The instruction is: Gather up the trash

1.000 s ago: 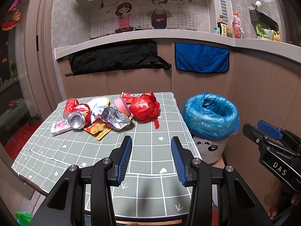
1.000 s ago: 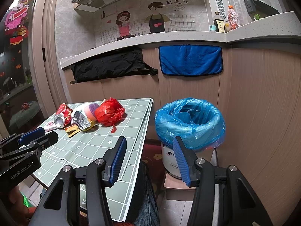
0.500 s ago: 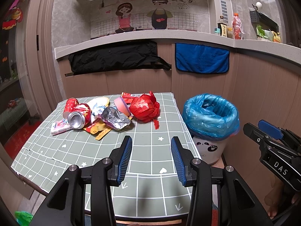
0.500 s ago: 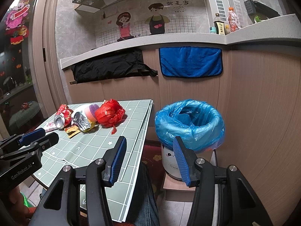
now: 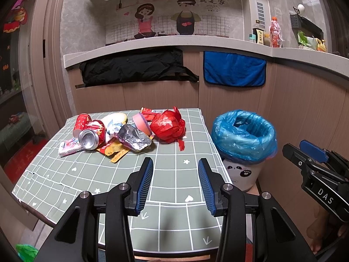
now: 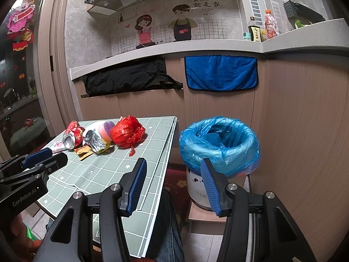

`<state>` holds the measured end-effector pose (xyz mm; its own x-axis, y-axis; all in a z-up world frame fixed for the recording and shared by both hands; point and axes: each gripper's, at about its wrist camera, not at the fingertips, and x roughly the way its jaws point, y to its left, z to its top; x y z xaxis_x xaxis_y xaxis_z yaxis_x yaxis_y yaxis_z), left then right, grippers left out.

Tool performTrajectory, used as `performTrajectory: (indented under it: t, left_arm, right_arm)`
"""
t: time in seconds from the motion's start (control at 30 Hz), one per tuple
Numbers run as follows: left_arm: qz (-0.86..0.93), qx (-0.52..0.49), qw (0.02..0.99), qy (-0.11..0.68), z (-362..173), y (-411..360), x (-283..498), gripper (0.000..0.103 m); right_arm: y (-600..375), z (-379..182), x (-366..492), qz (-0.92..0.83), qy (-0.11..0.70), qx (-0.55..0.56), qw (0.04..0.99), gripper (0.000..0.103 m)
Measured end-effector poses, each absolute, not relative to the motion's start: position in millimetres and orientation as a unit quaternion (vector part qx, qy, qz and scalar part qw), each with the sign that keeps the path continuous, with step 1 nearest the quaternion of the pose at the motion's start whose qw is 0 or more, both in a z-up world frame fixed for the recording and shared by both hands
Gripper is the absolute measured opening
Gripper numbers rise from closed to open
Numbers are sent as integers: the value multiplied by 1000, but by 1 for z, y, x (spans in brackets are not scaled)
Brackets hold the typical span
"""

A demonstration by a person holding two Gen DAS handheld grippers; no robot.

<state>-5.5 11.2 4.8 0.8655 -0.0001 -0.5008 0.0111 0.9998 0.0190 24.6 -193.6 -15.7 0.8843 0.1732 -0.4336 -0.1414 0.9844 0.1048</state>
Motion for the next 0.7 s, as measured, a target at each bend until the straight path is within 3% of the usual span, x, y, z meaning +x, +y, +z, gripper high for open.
performTrajectory:
  t: [0.7]
  left_arm:
    - [-2, 8, 966, 257, 5, 13, -5, 44]
  right_arm:
    - [-192, -16, 24, 82, 226, 35, 970, 48]
